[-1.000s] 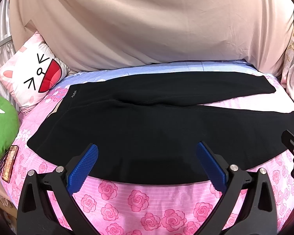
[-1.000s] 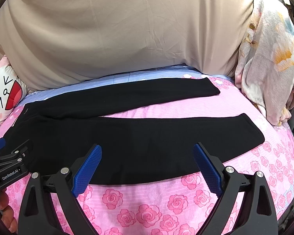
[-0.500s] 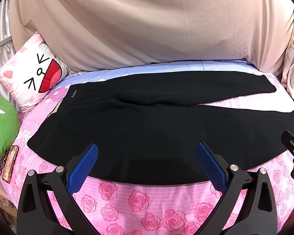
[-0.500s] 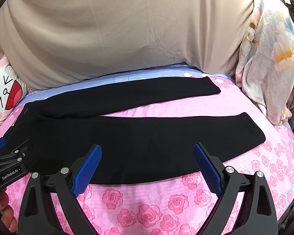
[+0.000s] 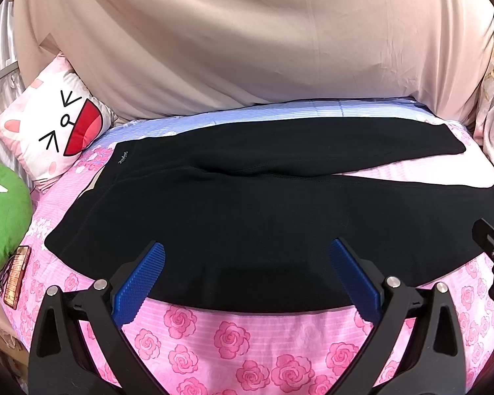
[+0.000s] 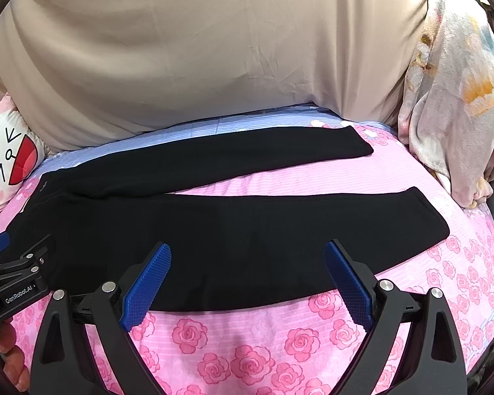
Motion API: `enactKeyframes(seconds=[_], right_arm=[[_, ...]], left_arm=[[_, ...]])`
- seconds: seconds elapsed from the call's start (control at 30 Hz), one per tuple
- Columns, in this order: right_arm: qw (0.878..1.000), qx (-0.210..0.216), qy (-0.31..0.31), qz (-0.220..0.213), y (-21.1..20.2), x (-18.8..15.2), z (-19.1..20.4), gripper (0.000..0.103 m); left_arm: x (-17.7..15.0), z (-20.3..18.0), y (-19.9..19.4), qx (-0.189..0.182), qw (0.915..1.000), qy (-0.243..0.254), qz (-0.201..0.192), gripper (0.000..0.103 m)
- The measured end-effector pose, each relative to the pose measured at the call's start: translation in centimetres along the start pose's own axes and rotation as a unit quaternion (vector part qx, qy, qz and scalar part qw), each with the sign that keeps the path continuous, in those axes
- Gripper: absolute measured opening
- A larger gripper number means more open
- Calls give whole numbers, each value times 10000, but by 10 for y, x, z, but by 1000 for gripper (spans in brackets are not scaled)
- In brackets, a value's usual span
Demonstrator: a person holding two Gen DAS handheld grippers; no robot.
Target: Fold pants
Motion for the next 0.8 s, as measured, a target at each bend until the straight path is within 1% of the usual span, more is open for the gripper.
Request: enactKeyframes(seconds=[0.33, 0.4, 0.47, 0.5, 0.53, 0.6, 0.67, 0.8], right_arm=[[9999, 78, 52, 96, 7, -3, -2, 92], [9994, 293, 89, 145, 13, -3, -4, 92], [9967, 779, 214, 97, 20, -2, -11, 92], [9942, 1007, 373, 98, 26, 1, -20, 92], [9934, 1040, 472, 116, 30, 4, -27, 92], [9928, 986, 677, 109, 42, 12, -53, 92], [9945, 755, 731, 24, 59, 28, -88, 92], [9972, 361, 655, 23, 105, 65, -158, 92]], left_arm=[[-1, -4, 5, 19, 10000, 16, 50, 98], [-1, -5, 7, -24, 10000, 18, 70, 98], [0, -4, 10, -106, 9999, -17, 86, 98], [0, -4, 12, -144, 9998, -51, 102, 98], [1, -3, 15, -164, 9998, -79, 127, 98], [2, -1, 21, -148, 9997, -134, 153, 98], [2, -1, 27, -106, 9997, -137, 164, 98], [7, -3, 39, 15, 9998, -101, 195, 98]])
Point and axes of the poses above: each gripper's, at about its wrist camera, not at the fingertips, and y roughly the way its jaws point, z to its left, x to its top, the point moved 4 cm from there along y, roughly the way its jaws point, and after that the axes turned 4 degrees about -y, right-handed, at the moved point
